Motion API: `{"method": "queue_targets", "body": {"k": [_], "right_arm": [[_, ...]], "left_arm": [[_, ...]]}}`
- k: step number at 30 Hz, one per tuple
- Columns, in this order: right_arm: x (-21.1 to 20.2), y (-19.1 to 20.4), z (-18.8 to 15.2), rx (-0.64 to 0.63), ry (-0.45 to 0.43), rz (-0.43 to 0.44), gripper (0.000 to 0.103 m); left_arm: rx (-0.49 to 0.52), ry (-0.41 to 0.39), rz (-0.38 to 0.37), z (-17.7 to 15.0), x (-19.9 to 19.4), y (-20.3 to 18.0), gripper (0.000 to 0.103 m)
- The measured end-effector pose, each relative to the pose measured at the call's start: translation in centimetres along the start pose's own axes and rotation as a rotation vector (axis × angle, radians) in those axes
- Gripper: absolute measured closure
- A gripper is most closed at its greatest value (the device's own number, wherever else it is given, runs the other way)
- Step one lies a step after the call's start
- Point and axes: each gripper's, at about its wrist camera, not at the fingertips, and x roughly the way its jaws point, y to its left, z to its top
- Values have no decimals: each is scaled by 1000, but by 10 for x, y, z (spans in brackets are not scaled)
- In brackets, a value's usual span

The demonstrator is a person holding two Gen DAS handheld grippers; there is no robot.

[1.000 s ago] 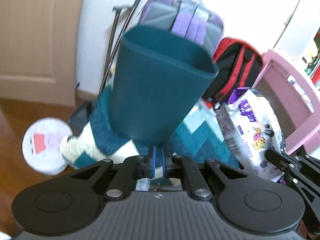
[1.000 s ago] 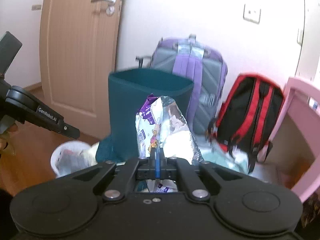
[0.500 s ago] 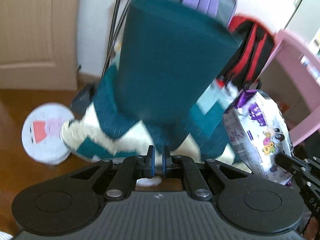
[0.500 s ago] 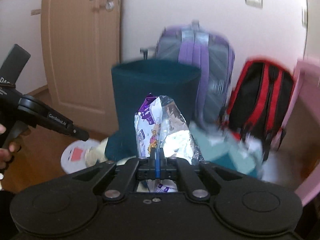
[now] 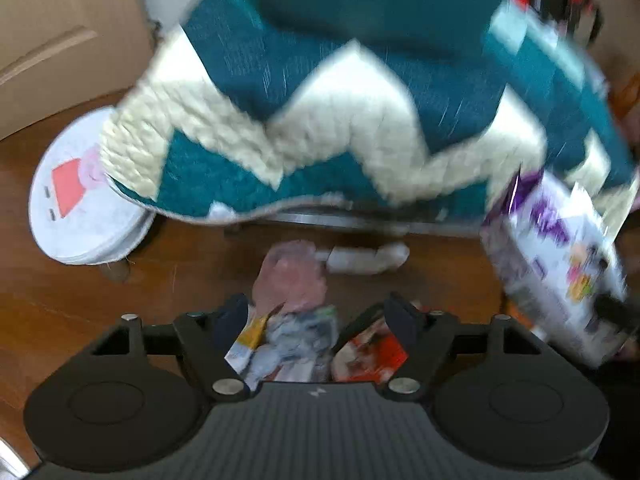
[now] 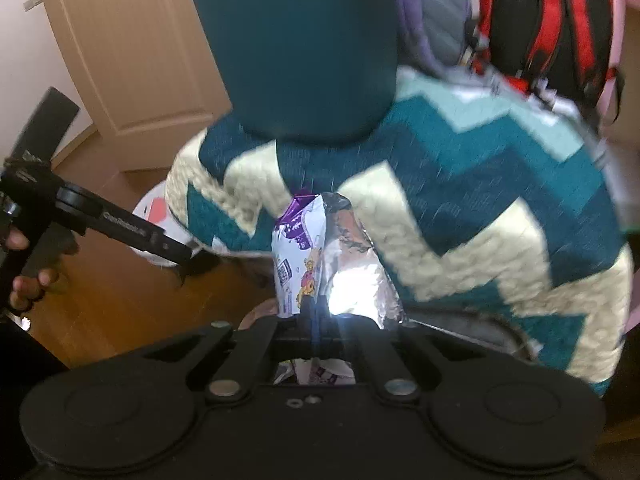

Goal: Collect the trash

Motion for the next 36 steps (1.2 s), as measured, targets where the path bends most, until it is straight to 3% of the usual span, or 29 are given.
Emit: {"method": "queue_targets", "body": {"k": [9,14,17,31,33,36], "right_arm": [[78,-9,-8,7,88,45,102],[106,-21,-12,52,131,50,102],[115,-20,-16,46,150,57,102],[134,-18,-27,63,217,56,102],[136,-17,-28,66,224,57,102],[138,-16,-30,64,233,60,102]], "left_arm": [[214,270,69,-19,129,19,28],[353,379,67,-52,184,19,28],[424,394,68,-70,206,17,28],[429,437,95,-90,271,32,29],[430,435,96,-89,274,32,37],[418,453,91,-90,280,32,65]]}}
